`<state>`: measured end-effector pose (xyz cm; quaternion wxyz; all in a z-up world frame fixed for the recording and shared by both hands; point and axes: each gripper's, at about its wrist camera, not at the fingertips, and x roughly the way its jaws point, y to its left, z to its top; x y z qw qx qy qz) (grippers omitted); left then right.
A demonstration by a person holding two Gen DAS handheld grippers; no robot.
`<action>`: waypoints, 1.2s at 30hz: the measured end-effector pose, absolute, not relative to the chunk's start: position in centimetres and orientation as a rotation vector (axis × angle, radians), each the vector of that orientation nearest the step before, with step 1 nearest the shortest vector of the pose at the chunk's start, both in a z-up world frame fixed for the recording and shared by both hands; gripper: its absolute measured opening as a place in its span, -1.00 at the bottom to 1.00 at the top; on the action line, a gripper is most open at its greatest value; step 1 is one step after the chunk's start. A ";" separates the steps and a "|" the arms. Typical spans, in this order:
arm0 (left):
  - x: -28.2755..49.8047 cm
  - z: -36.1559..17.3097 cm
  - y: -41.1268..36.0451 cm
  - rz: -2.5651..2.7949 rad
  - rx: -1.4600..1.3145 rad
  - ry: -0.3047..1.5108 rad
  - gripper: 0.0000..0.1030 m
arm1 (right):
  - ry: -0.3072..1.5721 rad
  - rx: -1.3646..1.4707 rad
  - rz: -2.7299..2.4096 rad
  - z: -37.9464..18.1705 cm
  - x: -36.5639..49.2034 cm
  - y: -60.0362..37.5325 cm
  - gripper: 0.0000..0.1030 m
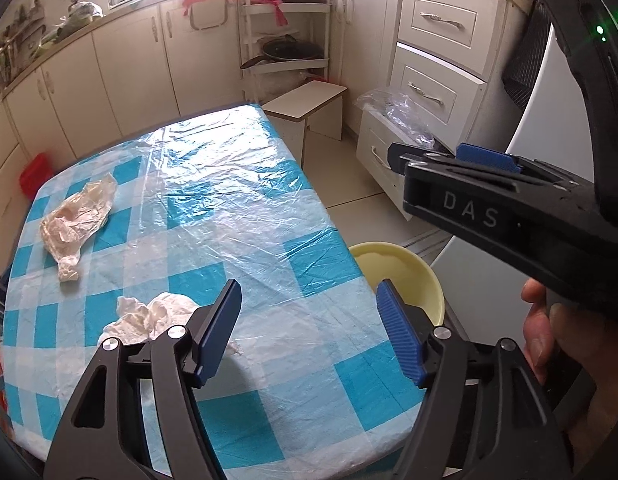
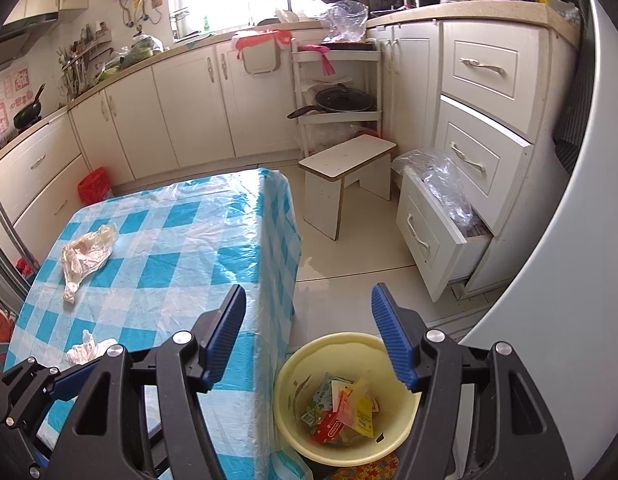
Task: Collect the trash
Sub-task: 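Move both open tools back over the table toward the white tissues, then grasp the white tissue with the right tool while the left tool grasps the beige plastic bag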
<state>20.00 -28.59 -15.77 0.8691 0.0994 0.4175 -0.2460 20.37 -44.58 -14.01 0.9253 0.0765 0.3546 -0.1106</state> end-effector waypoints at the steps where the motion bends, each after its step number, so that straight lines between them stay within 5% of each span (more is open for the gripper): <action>1: 20.0 -15.7 -28.2 -0.511 0.205 0.873 0.31 | 0.729 0.148 -0.220 -14.1 20.5 -44.2 0.24; 36: 25.4 -16.3 -2.1 -0.043 -0.178 0.906 0.52 | 1.002 0.168 0.297 -20.4 25.0 -30.2 0.32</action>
